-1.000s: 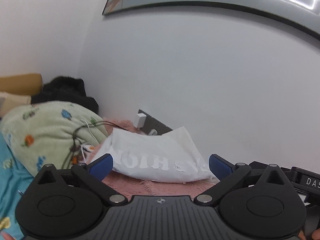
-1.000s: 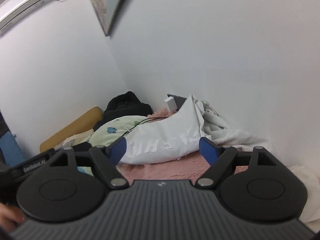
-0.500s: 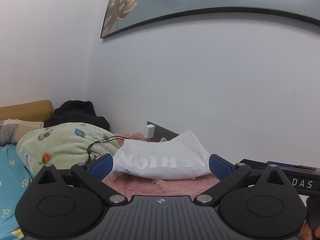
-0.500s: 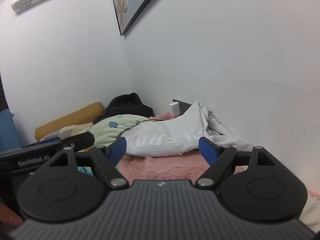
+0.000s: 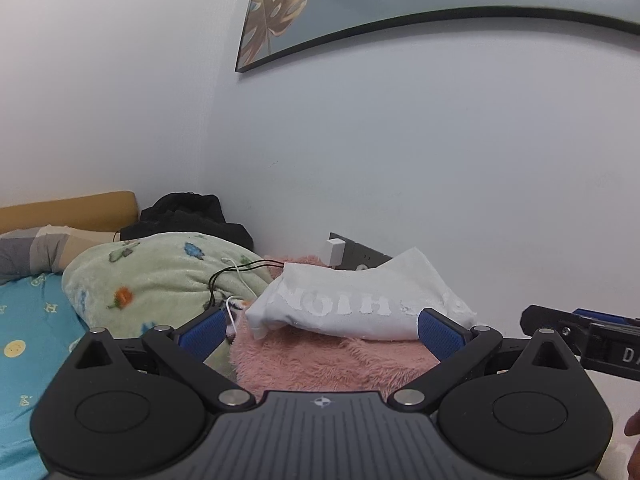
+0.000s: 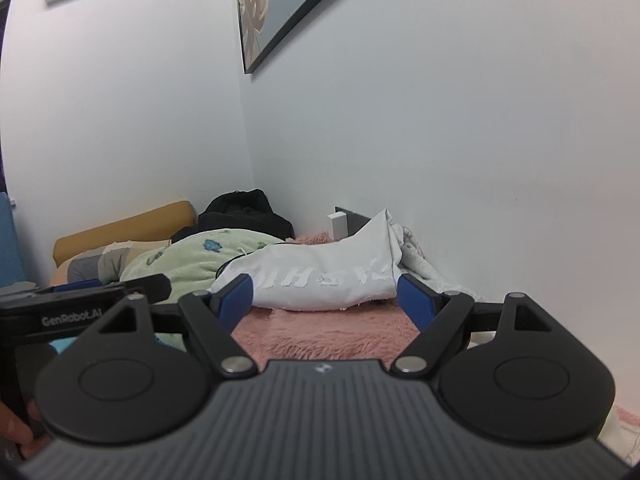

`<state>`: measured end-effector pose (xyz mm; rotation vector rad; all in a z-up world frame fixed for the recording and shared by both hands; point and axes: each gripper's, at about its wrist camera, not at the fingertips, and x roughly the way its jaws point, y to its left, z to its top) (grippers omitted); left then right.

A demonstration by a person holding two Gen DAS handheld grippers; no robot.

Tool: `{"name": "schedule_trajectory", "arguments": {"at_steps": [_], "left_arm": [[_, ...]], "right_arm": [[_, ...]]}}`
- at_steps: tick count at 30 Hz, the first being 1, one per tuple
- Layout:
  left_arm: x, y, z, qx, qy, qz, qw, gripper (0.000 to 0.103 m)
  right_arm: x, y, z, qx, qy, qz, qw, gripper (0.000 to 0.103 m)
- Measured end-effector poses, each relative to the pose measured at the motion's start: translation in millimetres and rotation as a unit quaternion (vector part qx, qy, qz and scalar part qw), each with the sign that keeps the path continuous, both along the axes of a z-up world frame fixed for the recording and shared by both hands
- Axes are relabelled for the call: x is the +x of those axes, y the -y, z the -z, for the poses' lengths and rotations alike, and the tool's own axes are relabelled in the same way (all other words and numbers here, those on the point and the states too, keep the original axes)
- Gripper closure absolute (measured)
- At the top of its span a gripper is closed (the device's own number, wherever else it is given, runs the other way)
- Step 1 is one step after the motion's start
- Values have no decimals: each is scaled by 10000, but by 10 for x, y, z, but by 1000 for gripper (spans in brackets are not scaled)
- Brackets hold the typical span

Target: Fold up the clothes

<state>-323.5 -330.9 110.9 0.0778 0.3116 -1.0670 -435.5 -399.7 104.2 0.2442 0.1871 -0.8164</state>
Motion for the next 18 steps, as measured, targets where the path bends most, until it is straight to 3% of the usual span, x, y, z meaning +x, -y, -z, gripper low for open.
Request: {"name": "schedule_trajectory", "arguments": {"at_steps": [6,18], "left_arm": [[48,-103,46,-70,-235,-6,9997,0],[-9,-210,103,41,-49,-85,9999,0]], "right_arm": [[-21,-25,87,110,32,-181,9998,22],[-55,-81,115,-59,-147,-75,9998,22]]}}
